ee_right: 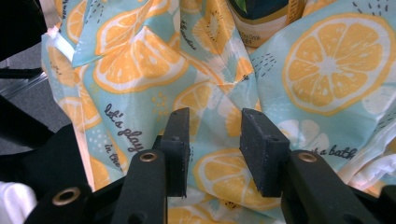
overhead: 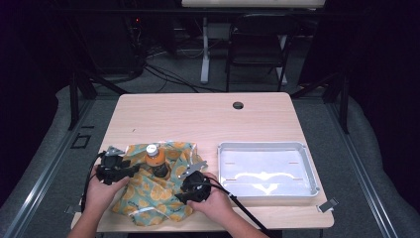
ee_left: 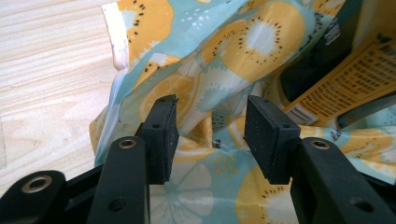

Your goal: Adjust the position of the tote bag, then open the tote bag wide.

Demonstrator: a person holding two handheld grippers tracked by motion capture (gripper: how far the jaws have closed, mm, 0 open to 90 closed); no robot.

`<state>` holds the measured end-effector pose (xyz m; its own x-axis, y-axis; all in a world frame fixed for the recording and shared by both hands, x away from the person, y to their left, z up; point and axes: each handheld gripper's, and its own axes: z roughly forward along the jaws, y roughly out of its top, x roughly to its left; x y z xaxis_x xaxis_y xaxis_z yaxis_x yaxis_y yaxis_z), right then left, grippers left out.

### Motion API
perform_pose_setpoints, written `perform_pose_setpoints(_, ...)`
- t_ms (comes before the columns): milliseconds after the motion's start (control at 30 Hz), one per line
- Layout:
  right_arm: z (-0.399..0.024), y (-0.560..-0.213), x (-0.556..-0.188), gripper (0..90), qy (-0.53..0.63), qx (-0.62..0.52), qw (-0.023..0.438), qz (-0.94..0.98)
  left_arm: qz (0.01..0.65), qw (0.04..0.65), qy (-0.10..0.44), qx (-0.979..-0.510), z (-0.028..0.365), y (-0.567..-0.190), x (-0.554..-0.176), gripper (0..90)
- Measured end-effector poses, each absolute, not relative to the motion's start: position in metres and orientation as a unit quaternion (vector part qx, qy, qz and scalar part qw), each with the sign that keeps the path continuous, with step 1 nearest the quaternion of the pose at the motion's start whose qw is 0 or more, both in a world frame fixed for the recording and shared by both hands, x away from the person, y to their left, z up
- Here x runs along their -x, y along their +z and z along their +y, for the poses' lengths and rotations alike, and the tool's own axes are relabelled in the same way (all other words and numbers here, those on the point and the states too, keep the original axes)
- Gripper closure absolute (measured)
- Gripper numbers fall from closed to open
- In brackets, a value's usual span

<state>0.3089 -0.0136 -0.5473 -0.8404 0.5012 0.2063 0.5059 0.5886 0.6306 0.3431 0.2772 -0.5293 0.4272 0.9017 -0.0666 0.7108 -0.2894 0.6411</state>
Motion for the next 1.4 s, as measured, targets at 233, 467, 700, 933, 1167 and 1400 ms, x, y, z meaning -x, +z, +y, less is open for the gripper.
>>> perform_pose_setpoints(233,-0.015,-0.533,-0.314,61.7,-0.347,0.275,0.008,-0.896,0.512,0.323,0.166,-0.778,0.284,-0.52,-0.339,51.2)
perform_pose_setpoints(467,-0.017,-0.526,-0.318,62.2,-0.348,0.276,0.015,-0.896,0.502,0.331,0.168,-0.781,0.282,-0.513,-0.337,49.2)
perform_pose_setpoints(700,-0.018,-0.508,-0.32,60.1,-0.34,0.268,-0.001,-0.901,0.497,0.336,0.16,-0.784,0.282,-0.504,-0.334,47.9)
perform_pose_setpoints(933,-0.018,-0.494,-0.324,60.0,-0.328,0.271,-0.012,-0.905,0.502,0.34,0.163,-0.779,0.288,-0.498,-0.334,45.3)
perform_pose_setpoints(1167,-0.02,-0.481,-0.33,56.8,-0.335,0.275,-0.024,-0.901,0.51,0.349,0.155,-0.771,0.289,-0.495,-0.334,46.0)
perform_pose_setpoints(1400,-0.021,-0.474,-0.336,56.9,-0.332,0.271,-0.03,-0.903,0.509,0.351,0.148,-0.772,0.29,-0.493,-0.333,46.9)
